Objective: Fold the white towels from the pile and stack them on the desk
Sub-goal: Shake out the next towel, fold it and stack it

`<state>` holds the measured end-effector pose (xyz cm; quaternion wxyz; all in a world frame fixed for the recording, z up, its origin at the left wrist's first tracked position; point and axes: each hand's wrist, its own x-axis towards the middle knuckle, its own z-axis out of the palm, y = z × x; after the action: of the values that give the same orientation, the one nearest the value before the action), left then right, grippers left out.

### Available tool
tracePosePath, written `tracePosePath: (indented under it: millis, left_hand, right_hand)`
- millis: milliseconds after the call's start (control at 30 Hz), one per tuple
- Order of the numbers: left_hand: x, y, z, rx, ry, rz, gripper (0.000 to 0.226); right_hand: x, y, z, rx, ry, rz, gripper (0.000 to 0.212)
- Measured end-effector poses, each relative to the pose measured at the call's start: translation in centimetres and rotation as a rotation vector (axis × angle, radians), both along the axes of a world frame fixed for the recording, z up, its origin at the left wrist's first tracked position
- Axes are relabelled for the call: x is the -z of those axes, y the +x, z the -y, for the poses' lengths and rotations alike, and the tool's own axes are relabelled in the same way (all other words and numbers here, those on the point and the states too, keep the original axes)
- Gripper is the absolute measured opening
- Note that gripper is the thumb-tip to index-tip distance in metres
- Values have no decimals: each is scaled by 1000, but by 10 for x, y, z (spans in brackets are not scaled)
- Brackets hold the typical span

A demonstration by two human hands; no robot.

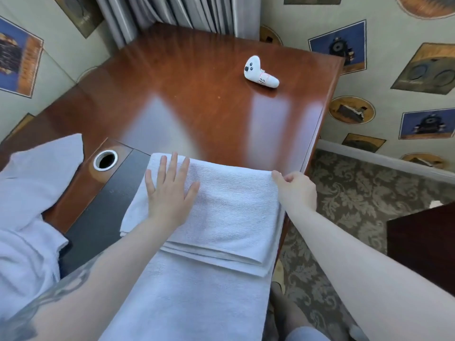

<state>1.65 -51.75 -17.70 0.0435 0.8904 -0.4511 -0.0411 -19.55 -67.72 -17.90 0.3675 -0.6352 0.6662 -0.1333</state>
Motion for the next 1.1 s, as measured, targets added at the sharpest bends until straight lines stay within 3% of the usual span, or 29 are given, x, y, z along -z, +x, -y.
tracePosePath:
  millis: [100,233,333,633,700,867,1000,1100]
  left_hand:
    - [4,-14,21,-33,-43,-122,59]
    - [-3,18,34,-384,-216,-197,56]
    - [-10,54,32,-660,-335,-394,51]
    - [-18,89,59,-804,-244,-751,55]
    - [-9,84,59,-757,-276,-685,40]
    - [3,76,50,-455,-204,-294,43]
    - [0,70,48,-449,-235,-269,37]
    - [-9,50,31,-253,-382,-101,31]
  right_hand:
    - [-4,15,13,55,189,3,49]
    - [-1,18,17,265,368,277,44]
    - [5,16,5,216,295,188,31]
    - [1,12,5,187,115,137,27]
    - [6,9,-5,160,45,67,29]
    - [23,-10,-24,8,-140,-86,30]
    - [17,-12,-13,-16,-143,-152,32]
    - [3,-9,-23,35,-510,5,24]
